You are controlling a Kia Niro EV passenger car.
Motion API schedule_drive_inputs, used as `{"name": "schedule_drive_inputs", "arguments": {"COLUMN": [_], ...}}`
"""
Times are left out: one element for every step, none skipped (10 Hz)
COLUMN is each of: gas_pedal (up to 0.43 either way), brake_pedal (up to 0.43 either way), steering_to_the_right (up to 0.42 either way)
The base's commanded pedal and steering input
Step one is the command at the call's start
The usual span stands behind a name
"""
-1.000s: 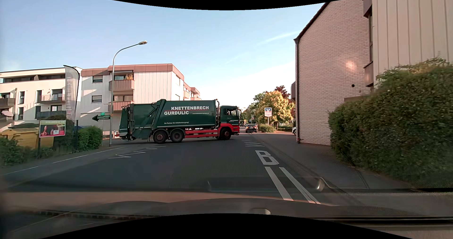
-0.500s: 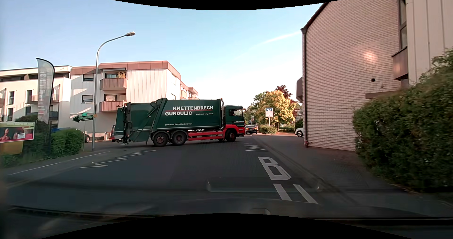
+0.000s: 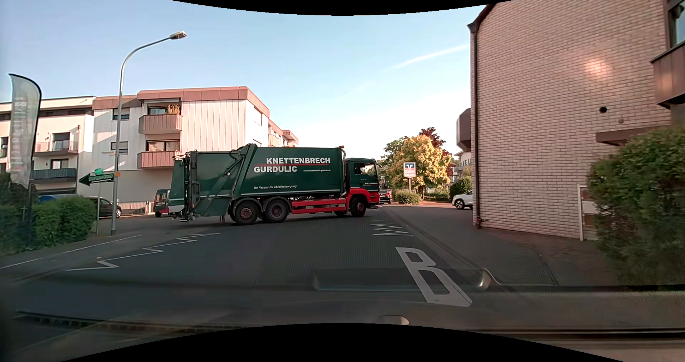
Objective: Follow the waypoints while adhering to traffic rules and regulations
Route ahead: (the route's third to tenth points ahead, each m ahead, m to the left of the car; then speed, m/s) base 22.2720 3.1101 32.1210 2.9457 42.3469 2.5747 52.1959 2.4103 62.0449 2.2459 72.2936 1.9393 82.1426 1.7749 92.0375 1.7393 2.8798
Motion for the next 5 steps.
{"name": "schedule_drive_inputs", "arguments": {"gas_pedal": [0.0, 0.0, 0.0, 0.0, 0.0], "brake_pedal": [0.183, 0.183, 0.183, 0.183, 0.183], "steering_to_the_right": [-0.01, -0.01, -0.009, -0.009, -0.009]}}
